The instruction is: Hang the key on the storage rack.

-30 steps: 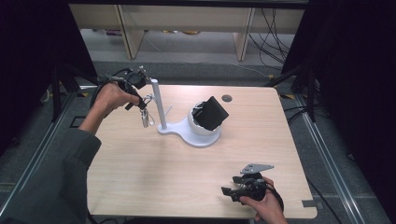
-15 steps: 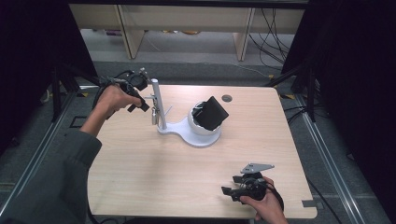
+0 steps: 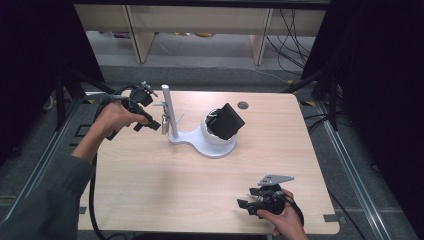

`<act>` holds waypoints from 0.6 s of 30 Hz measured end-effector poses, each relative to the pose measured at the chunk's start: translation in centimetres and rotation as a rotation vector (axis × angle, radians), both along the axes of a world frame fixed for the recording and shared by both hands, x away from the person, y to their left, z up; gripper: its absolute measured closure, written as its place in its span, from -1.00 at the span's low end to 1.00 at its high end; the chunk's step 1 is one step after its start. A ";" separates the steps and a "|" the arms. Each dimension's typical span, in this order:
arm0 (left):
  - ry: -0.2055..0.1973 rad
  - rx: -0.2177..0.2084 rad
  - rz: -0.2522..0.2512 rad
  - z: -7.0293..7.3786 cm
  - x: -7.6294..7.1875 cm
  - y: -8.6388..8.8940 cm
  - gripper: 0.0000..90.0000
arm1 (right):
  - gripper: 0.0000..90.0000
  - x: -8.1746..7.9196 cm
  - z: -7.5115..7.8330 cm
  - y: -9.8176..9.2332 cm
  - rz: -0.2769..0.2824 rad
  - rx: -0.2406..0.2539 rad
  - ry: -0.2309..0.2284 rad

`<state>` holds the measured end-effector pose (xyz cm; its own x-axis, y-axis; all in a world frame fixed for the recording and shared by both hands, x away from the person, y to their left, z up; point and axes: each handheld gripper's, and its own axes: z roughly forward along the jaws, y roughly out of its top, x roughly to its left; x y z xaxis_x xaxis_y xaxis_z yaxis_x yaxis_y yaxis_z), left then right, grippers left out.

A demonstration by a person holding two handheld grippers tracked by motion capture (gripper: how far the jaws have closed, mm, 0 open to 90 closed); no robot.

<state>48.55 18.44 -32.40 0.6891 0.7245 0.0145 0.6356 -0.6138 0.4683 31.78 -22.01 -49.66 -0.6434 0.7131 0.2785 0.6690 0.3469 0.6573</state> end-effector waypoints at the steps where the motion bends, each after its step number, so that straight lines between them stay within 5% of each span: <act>1: -0.006 -0.008 0.004 -0.3 -0.3 0.1 0.03 | -0.29 0.0 0.0 0.0 0.001 -0.001 -0.009; 3: 0.000 -0.028 -0.001 -0.9 -0.9 0.1 -0.07 | -0.29 -0.1 0.0 0.0 -0.004 0.018 0.021; 18: 0.003 -0.099 -0.060 -5.3 -5.4 -0.8 -0.35 | -0.31 0.0 0.2 -0.3 -0.017 -0.001 -0.015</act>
<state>43.15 17.64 -37.69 0.7312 0.6798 -0.0569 0.6005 -0.6018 0.5266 31.82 -22.32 -49.51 -0.6356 0.7239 0.2682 0.6647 0.3363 0.6672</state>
